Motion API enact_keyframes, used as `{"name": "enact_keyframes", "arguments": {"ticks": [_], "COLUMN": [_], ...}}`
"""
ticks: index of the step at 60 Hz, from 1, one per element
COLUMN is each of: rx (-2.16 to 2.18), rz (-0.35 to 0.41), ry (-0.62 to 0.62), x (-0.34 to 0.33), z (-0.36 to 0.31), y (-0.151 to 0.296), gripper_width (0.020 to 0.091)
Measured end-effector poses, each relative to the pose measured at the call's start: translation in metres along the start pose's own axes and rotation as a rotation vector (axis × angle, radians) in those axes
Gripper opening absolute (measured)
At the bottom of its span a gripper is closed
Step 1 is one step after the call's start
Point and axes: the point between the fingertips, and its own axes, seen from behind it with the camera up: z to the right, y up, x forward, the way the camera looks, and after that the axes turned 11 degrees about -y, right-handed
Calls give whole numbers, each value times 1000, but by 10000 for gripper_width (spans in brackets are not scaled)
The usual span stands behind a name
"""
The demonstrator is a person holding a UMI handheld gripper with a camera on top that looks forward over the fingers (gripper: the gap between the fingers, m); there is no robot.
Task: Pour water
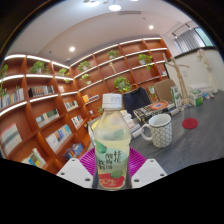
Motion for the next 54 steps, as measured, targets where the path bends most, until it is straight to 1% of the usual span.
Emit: {"name": "enact_keyframes", "arguments": {"ticks": [6,8,15,16,18,21,28,31,32,33,39,45,54], "rx": [265,366,737,790,879,993,1183,1269,1306,1338,1535,1642,1653], "rz": [-60,-82,-124,-139,-142,-171,-225,-233,-239,-238,-241,-263,-263], "ry": [59,73,164,167,187,210,220,245,253,265,323,331,326], "x": [25,24,55,43,58,65,79,83,72,82,87,87,85], "z": [-1,-7,-6,-12,-9,-10,-8,-8,-9,-7,-1,3,9], "y": [23,33,57,64,66,70,79,86,91,93,109,114,116], "gripper_width": [380,378,379,380,380,381,379,379,379,380,380,379,381]}}
